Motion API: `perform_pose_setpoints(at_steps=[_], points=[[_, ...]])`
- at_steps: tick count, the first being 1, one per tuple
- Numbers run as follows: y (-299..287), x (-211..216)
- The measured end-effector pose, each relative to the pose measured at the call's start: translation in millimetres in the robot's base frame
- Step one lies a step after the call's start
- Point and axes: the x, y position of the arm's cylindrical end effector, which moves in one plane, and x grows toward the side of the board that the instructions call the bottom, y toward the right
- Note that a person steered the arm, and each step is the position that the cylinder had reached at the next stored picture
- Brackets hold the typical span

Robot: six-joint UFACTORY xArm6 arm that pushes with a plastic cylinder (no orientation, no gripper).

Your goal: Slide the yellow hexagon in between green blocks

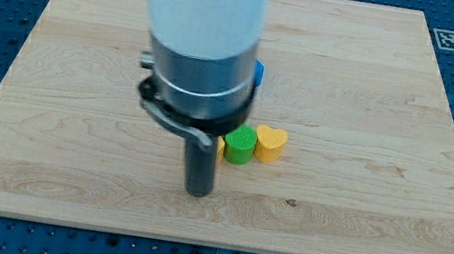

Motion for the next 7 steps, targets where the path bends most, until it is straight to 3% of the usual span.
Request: perform_pose_setpoints(at_steps=[3,7], points=[[-31,-21],[-8,-62]])
